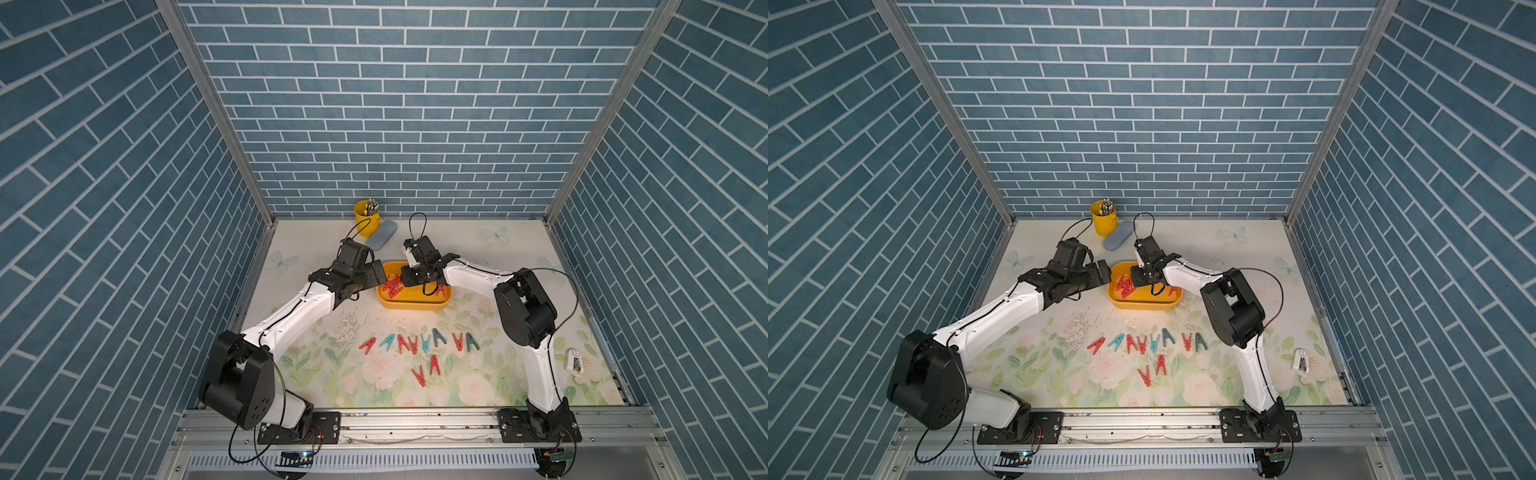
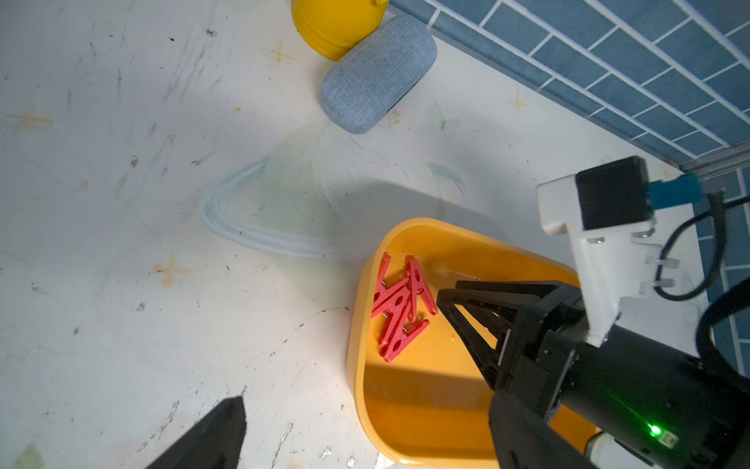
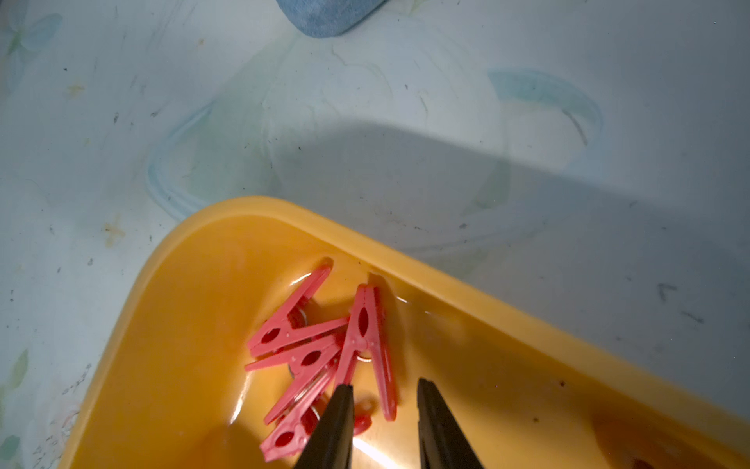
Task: Take the clothespins out of the storage box
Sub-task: Pick up the clothespin from the storage box.
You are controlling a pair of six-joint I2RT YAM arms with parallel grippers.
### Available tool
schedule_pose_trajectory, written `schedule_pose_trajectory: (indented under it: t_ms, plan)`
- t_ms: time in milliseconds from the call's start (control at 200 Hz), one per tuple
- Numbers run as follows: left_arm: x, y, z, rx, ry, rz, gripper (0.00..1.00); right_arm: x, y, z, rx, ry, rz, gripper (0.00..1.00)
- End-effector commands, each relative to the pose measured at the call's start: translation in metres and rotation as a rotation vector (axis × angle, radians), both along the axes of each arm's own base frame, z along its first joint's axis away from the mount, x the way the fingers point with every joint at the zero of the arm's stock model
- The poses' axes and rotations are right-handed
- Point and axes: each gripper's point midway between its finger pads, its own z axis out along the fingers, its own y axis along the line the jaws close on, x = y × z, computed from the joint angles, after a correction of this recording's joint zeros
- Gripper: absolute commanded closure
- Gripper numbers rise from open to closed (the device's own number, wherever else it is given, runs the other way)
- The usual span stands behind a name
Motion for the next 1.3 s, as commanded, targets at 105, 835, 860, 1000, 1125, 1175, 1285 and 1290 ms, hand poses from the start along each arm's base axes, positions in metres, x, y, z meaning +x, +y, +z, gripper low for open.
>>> schedule_pose_trajectory:
  t_ms: [105,835,860,1000,1125,1175,1285,1290]
  plan:
    - [-0.004,0.012,0.000,0.008,0.007,-0.005,0.00,-0.009,-0.001,-0.029,-0.070,0.048,0.039,0.72]
    - [-0.014,0.009,0.004,-0.059,-0.001,-0.050,0.00,-0.018,-0.021,0.015,-0.095,-0.045,-0.035,0.99]
    - [-0.013,0.008,0.006,-0.065,-0.006,-0.056,0.01,-0.020,-0.022,0.017,-0.090,-0.046,-0.040,0.99]
    - [-0.014,0.002,0.008,-0.087,-0.011,-0.085,0.00,-0.035,-0.032,0.037,-0.074,-0.062,-0.073,1.00]
    - [-0.017,-0.007,0.009,-0.123,-0.016,-0.127,0.00,-0.054,-0.046,0.048,-0.064,-0.063,-0.110,1.00]
    - [-0.019,-0.012,0.010,-0.140,-0.021,-0.149,0.00,-0.063,-0.052,0.050,-0.062,-0.064,-0.126,1.00]
    - [-0.023,-0.019,0.010,-0.166,-0.023,-0.181,0.00,-0.086,-0.064,0.054,-0.065,-0.061,-0.149,1.00]
    - [-0.023,-0.019,0.010,-0.166,-0.023,-0.183,0.00,-0.088,-0.064,0.054,-0.064,-0.061,-0.150,1.00]
